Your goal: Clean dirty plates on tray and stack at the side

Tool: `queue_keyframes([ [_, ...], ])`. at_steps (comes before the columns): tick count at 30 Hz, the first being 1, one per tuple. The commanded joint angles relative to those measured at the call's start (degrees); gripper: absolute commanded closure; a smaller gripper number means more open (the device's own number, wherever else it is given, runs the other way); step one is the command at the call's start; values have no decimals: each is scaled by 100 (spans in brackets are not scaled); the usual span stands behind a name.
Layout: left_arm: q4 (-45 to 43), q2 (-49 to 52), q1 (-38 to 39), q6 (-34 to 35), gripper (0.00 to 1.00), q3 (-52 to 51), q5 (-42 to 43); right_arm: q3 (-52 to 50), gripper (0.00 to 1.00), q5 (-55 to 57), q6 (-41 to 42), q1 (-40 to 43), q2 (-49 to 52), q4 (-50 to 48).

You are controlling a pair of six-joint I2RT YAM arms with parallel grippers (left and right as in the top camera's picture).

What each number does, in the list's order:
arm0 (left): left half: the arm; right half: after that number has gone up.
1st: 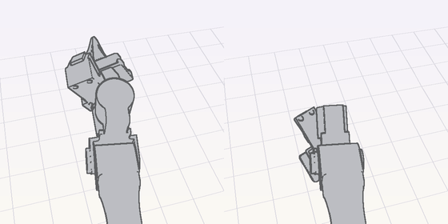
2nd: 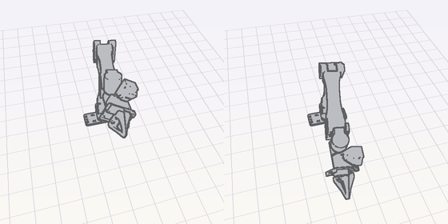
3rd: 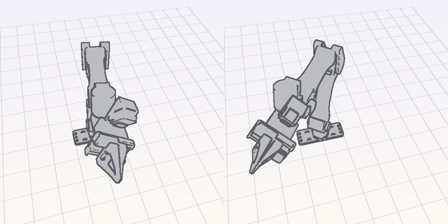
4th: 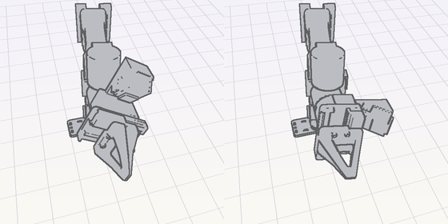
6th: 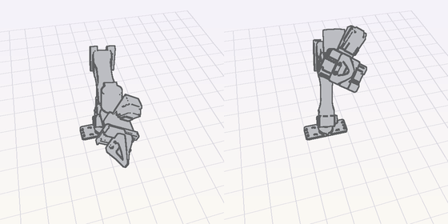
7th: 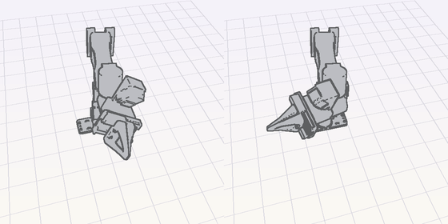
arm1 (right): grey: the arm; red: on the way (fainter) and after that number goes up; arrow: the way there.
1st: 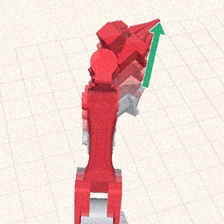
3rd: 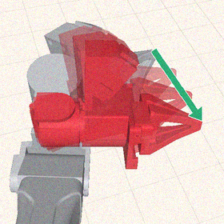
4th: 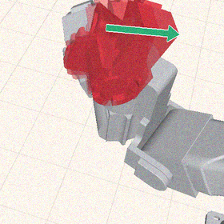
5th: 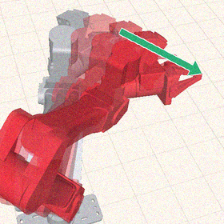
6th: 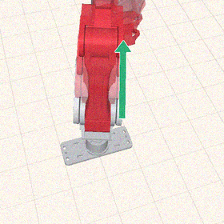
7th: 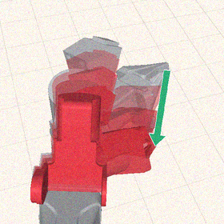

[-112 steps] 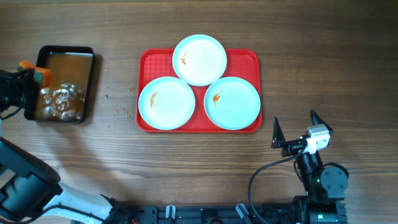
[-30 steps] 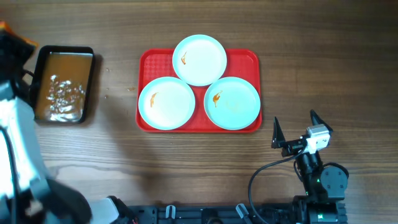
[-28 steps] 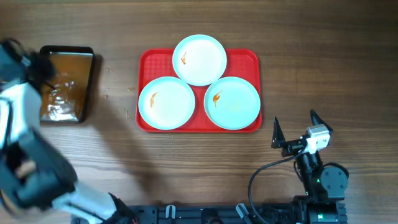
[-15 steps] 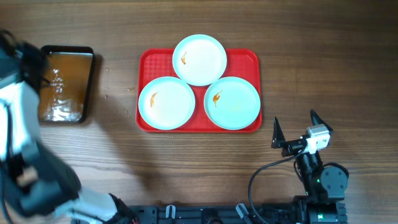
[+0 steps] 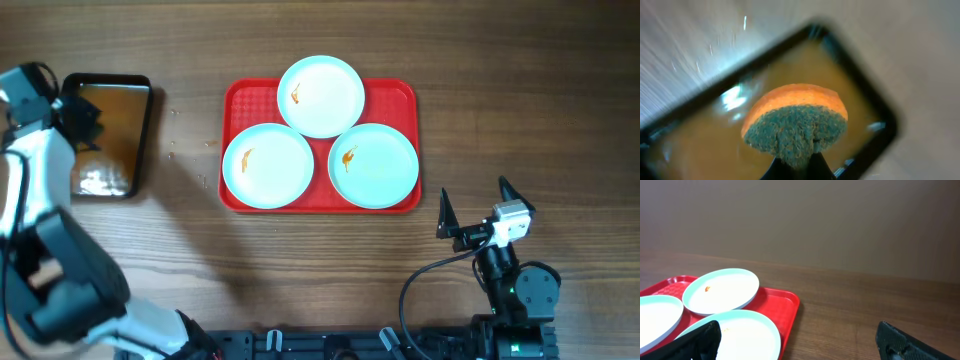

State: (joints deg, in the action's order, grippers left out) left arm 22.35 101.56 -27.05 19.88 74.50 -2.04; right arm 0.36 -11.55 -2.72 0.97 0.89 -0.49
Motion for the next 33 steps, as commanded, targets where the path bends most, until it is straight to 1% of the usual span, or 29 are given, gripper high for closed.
queue_keyframes([
  [1, -431, -1722, -4, -122, 96, 566, 372, -7, 0, 33, -26, 35, -35, -33],
  [2, -494, -1823, -4, -122, 96, 566, 457, -7, 0, 33, -26, 35, -35, -33],
  [4, -380, -1534, -20, -129, 96, 385, 409, -7, 0, 33, -26, 35, -35, -33],
  [5, -205, -1222, -33, -127, 96, 243, 411, -7, 0, 33, -26, 35, -35, -33],
  [7, 463, -221, -33, -125, 96, 164, 369, -7, 0, 33, -26, 35, -35, -33],
  [9, 739, -33, -31, -127, 96, 166, 369, -7, 0, 33, -26, 35, -35, -33],
  [11, 828, -492, -31, -81, 96, 356, 409, -7, 0, 33, -26, 35, -35, -33],
  [12, 859, -957, 7, 87, 96, 516, 474, -7, 0, 33, -26, 35, -35, -33],
  [14, 581, -1943, 166, 199, 96, 654, 522, -7, 0, 33, -26, 35, -35, -33],
  [15, 457, -2267, 247, 201, 96, 654, 522, -7, 0, 33, -26, 35, -35, -33],
  [16, 437, -2660, 417, 271, 96, 651, 525, -7, 1, 33, -26, 35, -35, -33],
  [18, 857, -2994, 807, 560, 96, 651, 658, -7, 0, 33, -26, 35, -35, -33],
  [20, 1655, -2951, 1370, 931, 96, 625, 1298, -7, 0, 33, -26, 35, -35, -33],
  [21, 2120, -2758, 1812, 955, 96, 590, 1762, -7, 0, 33, -26, 35, -35, -33],
  [22, 2450, -2544, 2186, 955, 96, 560, 1989, -7, 0, 33, -24, 35, -35, -33],
  [25, 2975, -1674, 3289, 957, 96, 326, 2004, -7, 0, 31, -20, 35, -35, -37],
  [26, 2979, -1351, 3567, 955, 96, 271, 2004, -7, 0, -74, -11, 35, -35, -74],
  [27, 2968, -984, 3823, 957, 96, 258, 1954, -7, 0, -446, 111, 35, -35, -81],
  [28, 2924, -588, 4061, 957, 96, 258, 1790, -7, 0, -876, 603, 35, -35, -127],
  [29, 2883, -339, 4197, 960, 96, 258, 1655, -7, 0, -1161, 1303, 35, -35, -168],
  [31, 2662, 321, 4411, 957, 96, 258, 1482, -7, 0, -1447, 3263, 35, -35, -157],
  [32, 2540, 577, 4433, 957, 96, 258, 1464, -7, 0, -1486, 4385, 35, -28, -133],
  [33, 2448, 767, 4430, 957, 96, 258, 1458, -4, 0, -1517, 5230, 35, 9, -208],
])
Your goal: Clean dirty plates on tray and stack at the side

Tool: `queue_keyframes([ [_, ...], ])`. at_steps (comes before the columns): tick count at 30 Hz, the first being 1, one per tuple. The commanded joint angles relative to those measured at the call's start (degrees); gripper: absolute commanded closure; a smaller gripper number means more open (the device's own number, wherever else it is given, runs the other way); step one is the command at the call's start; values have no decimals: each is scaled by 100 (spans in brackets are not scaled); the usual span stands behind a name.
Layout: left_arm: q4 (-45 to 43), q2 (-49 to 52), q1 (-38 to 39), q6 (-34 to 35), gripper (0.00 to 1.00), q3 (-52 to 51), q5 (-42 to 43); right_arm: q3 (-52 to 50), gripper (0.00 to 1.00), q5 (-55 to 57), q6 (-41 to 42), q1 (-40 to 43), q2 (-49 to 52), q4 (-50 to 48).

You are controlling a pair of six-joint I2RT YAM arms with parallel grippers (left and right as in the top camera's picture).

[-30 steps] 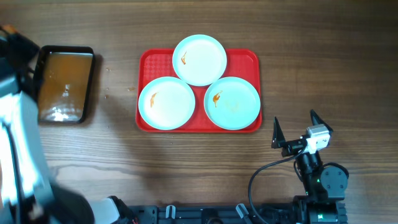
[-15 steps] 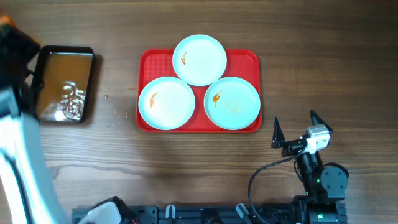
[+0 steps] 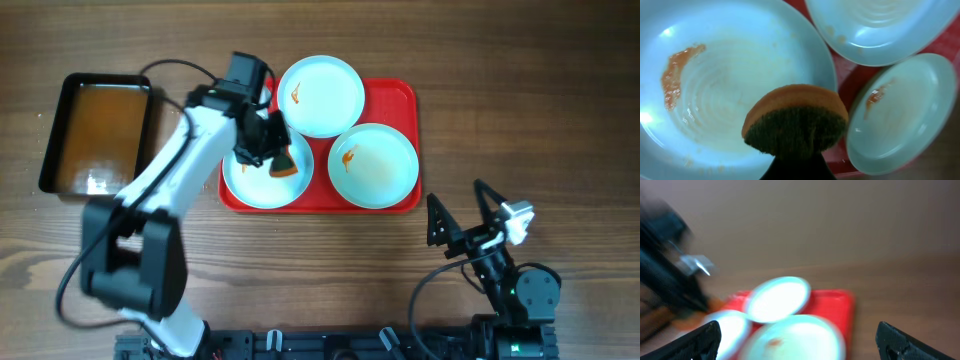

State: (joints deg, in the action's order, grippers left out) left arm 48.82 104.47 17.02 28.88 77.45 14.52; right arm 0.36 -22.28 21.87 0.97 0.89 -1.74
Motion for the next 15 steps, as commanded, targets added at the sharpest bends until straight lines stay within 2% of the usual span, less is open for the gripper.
queue_keyframes([
  [1, -284, 616, 24, 55, 96, -37, -256, -4, 0, -566, 3106, 35, 15, -208],
  [2, -348, 708, 24, 55, 96, -37, -317, -4, 0, -828, 3008, 35, 15, -522],
  [3, -409, 822, 24, 55, 89, -37, -396, 9, 0, -1241, 2736, 35, 15, -1091],
  [4, -424, 890, 24, 55, 52, -37, -393, 129, 0, -1429, 2562, 35, 15, -1303],
  [5, -424, 894, 24, 52, 27, -37, -393, 393, 0, -1539, 2328, 35, 42, -1204],
  [6, -457, 887, 24, 52, 21, -35, -393, 756, 0, -1631, 1993, 35, 177, -946],
  [8, -483, 835, -17, 52, 18, 11, -385, 1567, 0, -1814, 1231, 35, 739, -254],
  [10, 39, 479, -192, 9, 15, 396, -385, 2922, 0, -2227, 177, 35, 2013, 813],
  [12, 424, 138, -323, 9, 13, 682, -389, 3934, 0, -2500, -426, 35, 2964, 1668],
  [13, 664, -361, -525, 9, 0, 887, -391, 5307, 0, -2544, -1198, 33, 4175, 3112],
  [14, 688, -581, -623, 9, 0, 887, -393, 5840, 0, -2540, -1526, 28, 4638, 3681],
  [15, 782, -887, -787, 9, 0, 887, -391, 6758, 0, -2448, -2162, -44, 5412, 4662],
])
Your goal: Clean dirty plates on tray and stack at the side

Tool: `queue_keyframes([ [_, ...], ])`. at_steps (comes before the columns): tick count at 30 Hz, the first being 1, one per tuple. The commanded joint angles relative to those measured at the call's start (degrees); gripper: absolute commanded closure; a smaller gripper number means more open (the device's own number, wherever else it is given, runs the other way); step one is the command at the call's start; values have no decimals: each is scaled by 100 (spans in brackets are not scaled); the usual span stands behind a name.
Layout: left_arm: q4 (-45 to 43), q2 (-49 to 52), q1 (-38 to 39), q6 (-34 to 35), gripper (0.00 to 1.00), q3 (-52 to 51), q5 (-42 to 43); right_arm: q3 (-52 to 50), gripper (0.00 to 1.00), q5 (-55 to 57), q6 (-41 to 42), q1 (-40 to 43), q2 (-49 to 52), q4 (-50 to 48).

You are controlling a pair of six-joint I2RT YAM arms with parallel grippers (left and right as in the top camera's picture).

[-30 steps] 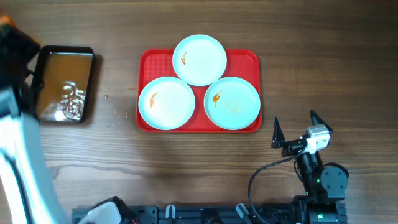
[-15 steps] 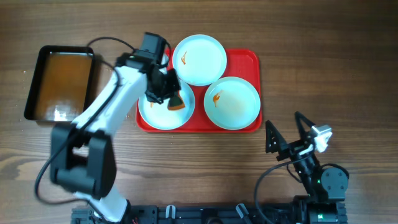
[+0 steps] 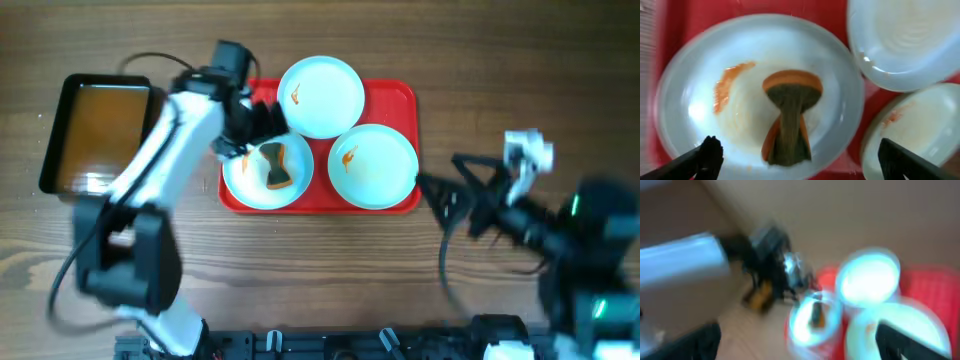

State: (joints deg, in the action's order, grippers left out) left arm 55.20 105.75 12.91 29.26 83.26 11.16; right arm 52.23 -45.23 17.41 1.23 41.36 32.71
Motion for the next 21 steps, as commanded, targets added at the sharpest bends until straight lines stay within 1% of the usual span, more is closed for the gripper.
queue_keyframes([
  [1, 214, -1241, -509, -28, 0, 306, -55, 2332, 0, 144, -2103, -234, 1989, 2031],
  [2, 280, -1423, -616, -55, 0, 306, -57, 3191, 0, 686, -2350, -570, 2708, 2776],
  [3, 444, -1493, -678, -48, 0, 306, -57, 3882, 0, 1169, -2343, -960, 3324, 3373],
  [4, 588, -1495, -719, -48, 0, 306, -59, 4367, 0, 1482, -2345, -1276, 3801, 3753],
  [5, 697, -1480, -765, -44, 0, 304, -57, 4800, 0, 1635, -2328, -1620, 4321, 3934],
  [6, 826, -1453, -824, 7, 0, 304, -57, 5010, 0, 1631, -2131, -1886, 4780, 3847],
  [7, 942, -1445, -901, 160, 0, 304, -59, 5012, 0, 1631, -1692, -2052, 5090, 3615],
  [8, 1095, -1445, -1062, 415, 0, 304, -57, 5010, 0, 1606, -835, -2188, 5466, 3206],
  [9, 1178, -1445, -1228, 446, 0, 304, -55, 5007, 0, 1628, -407, -2275, 5827, 2975],
  [10, 1311, -1445, -1427, 428, 0, 302, -55, 5007, 18, 1582, -372, -2345, 6161, 2774],
  [11, 1478, -1445, -1534, 417, 0, 299, -59, 5007, 42, 1565, -402, -2426, 6446, 2612],
  [12, 1628, -1445, -1600, 398, 0, 299, -83, 5007, 51, 1567, -610, -2570, 6846, 2455],
  [13, 1733, -1445, -1606, 400, 0, 299, -308, 5007, 60, 1585, -868, -2702, 7158, 2413],
  [15, 1797, -1445, -1602, 400, 2, 297, -490, 5007, 61, 1980, -870, -2911, 7663, 2330],
  [16, 1827, -1445, -1602, 400, 2, 293, -487, 5007, 56, 2487, -800, -3042, 8019, 2179],
  [17, 1838, -1445, -1602, 400, 1, 293, -487, 5007, 46, 2645, -850, -3128, 8266, 2072],
  [18, 1836, -1445, -1602, 402, 1, 286, -535, 5007, 30, 2627, -844, -3187, 8489, 2024],
  [19, 1838, -1445, -1602, 402, 3, 280, -636, 5007, 30, 2636, -850, -3220, 8599, 2002],
  [20, 1834, -1445, -1602, 404, 3, 262, -702, 5007, 37, 2636, -986, -3241, 8714, 1947],
  [21, 1803, -1445, -1602, 404, 3, 197, -699, 5007, 57, 2640, -992, -3241, 8800, 1888],
])
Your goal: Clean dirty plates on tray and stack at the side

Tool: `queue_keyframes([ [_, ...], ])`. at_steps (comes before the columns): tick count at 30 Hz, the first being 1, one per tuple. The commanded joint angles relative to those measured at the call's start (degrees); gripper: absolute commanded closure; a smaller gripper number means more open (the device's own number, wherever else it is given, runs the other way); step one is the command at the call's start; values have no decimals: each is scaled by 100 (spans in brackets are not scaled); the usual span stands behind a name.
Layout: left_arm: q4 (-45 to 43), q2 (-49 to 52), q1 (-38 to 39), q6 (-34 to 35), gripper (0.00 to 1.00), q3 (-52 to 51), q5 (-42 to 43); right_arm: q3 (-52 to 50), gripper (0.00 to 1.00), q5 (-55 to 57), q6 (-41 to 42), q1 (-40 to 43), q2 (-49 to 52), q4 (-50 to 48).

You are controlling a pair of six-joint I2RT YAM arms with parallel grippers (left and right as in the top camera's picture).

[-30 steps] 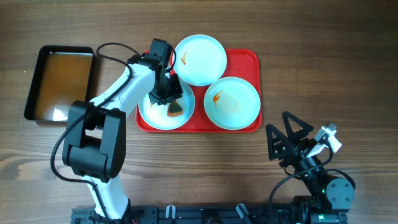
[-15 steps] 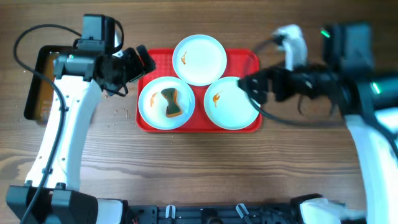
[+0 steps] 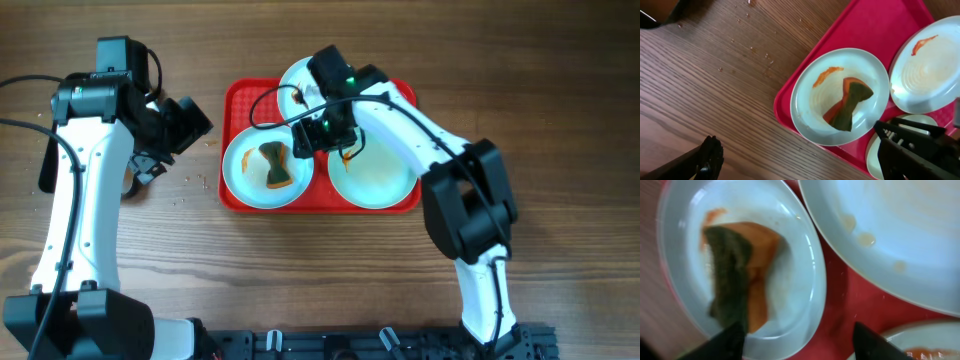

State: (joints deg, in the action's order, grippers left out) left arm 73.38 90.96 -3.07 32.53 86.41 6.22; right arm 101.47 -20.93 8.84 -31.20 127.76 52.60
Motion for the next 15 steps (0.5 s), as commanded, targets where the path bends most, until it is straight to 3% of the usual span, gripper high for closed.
queue_keyframes([
  [1, -46, 35, -4, 74, 4, -175, -205, 83, 64, 249, -122, 2, 216, -125],
  [15, -592, 35, 48, 76, 3, -883, 103, 2, 68, 654, 42, -13, 511, -278],
])
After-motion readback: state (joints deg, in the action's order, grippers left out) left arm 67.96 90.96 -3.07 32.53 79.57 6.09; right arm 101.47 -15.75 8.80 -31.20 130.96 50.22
